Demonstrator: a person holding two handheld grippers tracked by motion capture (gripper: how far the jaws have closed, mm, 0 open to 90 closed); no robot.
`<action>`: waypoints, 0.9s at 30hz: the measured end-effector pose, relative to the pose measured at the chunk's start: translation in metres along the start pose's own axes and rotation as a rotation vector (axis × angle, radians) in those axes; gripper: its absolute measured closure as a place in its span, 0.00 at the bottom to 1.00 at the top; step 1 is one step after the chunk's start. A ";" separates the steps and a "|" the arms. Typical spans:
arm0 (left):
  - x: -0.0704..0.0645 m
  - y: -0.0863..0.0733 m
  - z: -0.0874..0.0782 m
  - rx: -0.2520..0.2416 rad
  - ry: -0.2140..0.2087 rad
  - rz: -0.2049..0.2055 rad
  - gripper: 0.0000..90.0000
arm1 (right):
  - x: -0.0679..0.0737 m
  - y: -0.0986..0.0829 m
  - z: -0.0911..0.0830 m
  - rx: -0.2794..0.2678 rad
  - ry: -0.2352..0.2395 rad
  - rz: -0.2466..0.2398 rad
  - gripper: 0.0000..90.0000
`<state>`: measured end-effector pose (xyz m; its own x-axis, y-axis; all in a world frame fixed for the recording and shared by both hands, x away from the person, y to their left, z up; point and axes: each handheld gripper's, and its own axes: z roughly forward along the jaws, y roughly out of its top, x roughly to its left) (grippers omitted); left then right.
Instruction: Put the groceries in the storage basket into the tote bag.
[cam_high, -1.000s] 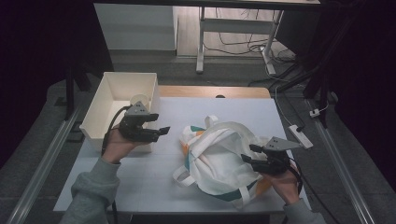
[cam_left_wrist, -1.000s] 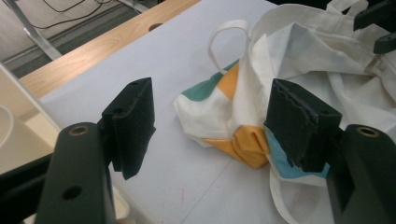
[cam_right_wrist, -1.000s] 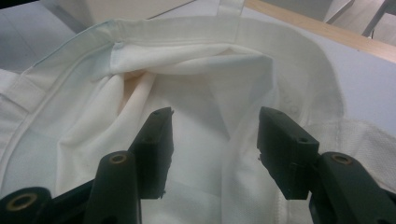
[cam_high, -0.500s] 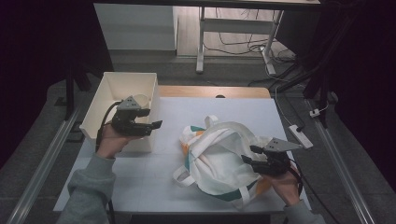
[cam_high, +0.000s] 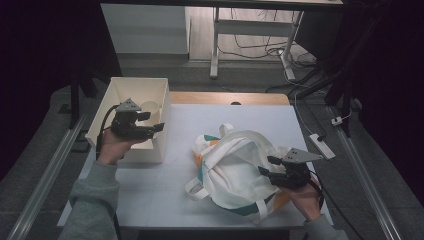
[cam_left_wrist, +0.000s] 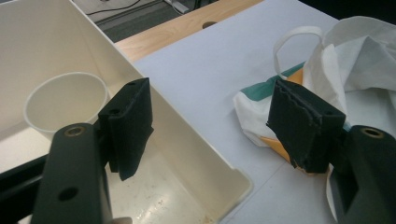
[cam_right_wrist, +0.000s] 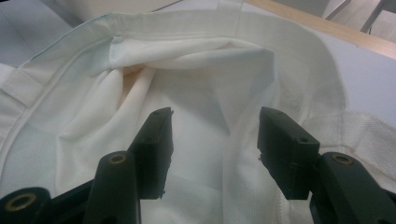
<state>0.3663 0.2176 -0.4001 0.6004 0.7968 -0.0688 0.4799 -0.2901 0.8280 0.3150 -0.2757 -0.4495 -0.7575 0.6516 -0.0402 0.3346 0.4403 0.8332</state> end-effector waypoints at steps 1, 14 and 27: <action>0.002 0.000 0.000 -0.002 0.003 -0.005 0.34 | 0.000 0.000 0.000 0.002 -0.003 0.000 0.51; 0.029 -0.003 0.005 0.025 0.115 -0.064 0.32 | -0.001 -0.001 -0.002 -0.001 -0.018 0.004 0.51; 0.047 0.001 0.035 0.100 0.191 -0.070 0.25 | 0.000 -0.001 0.000 0.004 -0.017 0.001 0.51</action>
<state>0.4172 0.2360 -0.4222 0.4356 0.9001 -0.0096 0.5827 -0.2739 0.7651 0.3145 -0.2766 -0.4506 -0.7474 0.6625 -0.0492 0.3376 0.4426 0.8308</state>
